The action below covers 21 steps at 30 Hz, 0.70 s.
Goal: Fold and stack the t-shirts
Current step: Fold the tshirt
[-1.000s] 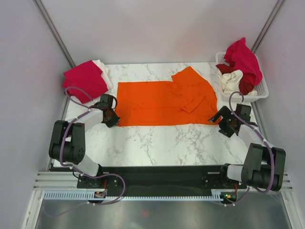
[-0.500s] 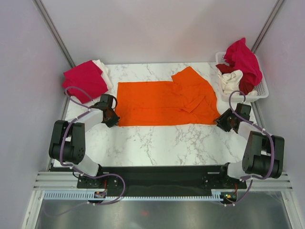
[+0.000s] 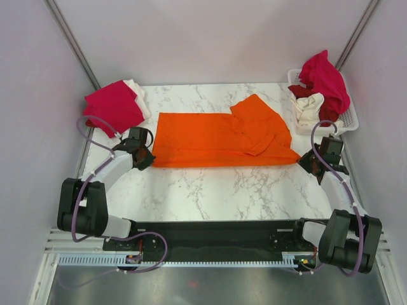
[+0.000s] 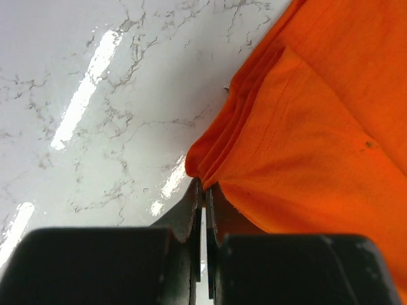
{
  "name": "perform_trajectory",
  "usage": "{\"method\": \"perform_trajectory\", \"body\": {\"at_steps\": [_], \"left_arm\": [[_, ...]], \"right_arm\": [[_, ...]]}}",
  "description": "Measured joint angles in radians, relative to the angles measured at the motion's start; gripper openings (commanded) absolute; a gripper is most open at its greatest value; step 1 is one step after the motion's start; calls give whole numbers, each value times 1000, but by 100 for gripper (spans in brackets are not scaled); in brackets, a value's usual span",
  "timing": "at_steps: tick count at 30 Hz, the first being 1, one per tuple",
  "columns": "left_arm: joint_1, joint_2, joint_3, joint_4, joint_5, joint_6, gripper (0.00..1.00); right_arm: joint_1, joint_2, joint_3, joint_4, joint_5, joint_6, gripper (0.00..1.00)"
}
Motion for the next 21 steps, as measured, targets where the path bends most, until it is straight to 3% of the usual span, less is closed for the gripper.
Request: {"method": "perform_trajectory", "body": {"at_steps": [8, 9, 11, 12, 13, 14, 15, 21], "left_arm": [[-1, -134, -60, -53, -9, -6, 2], [-1, -153, -79, -61, -8, -7, 3], [-1, -189, -113, -80, -6, -11, 30], [-1, -205, -129, -92, -5, -13, 46], [0, -220, -140, -109, -3, -17, 58], [0, -229, -145, -124, -1, -20, 58], [0, -237, -146, -137, 3, -26, 78], [2, -311, -82, -246, 61, -2, 80]], "right_arm": [[0, -58, -25, -109, 16, -2, 3], [1, -59, -40, -117, 16, 2, 18], [0, -64, -63, -148, 19, 12, 41], [0, -69, -69, -163, 25, 18, 79], [-1, -77, -71, -179, 31, 27, 93], [-1, -89, -71, -191, 35, 26, 97], [-1, -100, -69, -200, 35, 24, 98], [2, -188, -7, -253, 24, 7, 93]]}}
